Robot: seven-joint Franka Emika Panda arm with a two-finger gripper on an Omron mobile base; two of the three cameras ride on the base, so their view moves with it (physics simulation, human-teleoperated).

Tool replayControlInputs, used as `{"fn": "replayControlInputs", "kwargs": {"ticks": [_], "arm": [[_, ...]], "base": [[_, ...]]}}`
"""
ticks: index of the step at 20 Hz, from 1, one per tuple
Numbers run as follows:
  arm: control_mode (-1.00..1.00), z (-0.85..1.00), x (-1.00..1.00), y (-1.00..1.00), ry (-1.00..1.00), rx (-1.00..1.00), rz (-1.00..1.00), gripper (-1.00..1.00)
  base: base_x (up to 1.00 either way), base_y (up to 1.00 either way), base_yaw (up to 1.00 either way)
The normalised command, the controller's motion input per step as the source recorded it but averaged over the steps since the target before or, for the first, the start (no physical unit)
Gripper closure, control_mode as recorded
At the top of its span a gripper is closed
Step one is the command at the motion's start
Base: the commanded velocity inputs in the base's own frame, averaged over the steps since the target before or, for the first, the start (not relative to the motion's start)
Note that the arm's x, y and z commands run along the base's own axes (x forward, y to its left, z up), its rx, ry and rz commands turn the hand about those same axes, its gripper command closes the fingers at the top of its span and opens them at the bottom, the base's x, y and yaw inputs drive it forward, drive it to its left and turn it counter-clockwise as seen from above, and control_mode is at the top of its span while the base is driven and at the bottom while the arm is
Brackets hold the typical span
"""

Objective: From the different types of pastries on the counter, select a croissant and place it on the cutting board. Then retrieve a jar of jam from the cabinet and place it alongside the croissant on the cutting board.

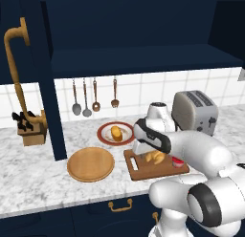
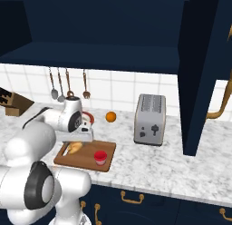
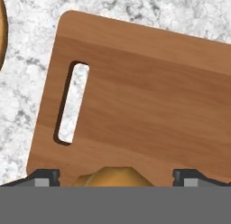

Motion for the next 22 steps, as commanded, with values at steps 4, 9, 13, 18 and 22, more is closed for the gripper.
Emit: {"fn": "replayControlInputs", "kwargs": {"ticks": [4,9,13,18,22], "arm": [[-1.0,0.01,0.35,-0.04,-0.03,-0.01,0.0,-1.0],[-1.0,0.01,0.7,-0.04,0.0,-0.01,0.0,-1.0],[-1.0,0.24,0.13,0.0,-0.14,-0.04,0.0,-1.0],[-1.0,0.2,0.0,0.0,-0.18,-0.06,0.0,-1.0],[-1.0,-0.01,-0.51,0.0,-0.24,-0.04,0.0,-1.0]], "base": [[0.0,0.0,0.0],[0.0,0.0,0.0],[0.0,0.0,0.0],[0.0,0.0,0.0],[0.0,0.0,0.0]]}}
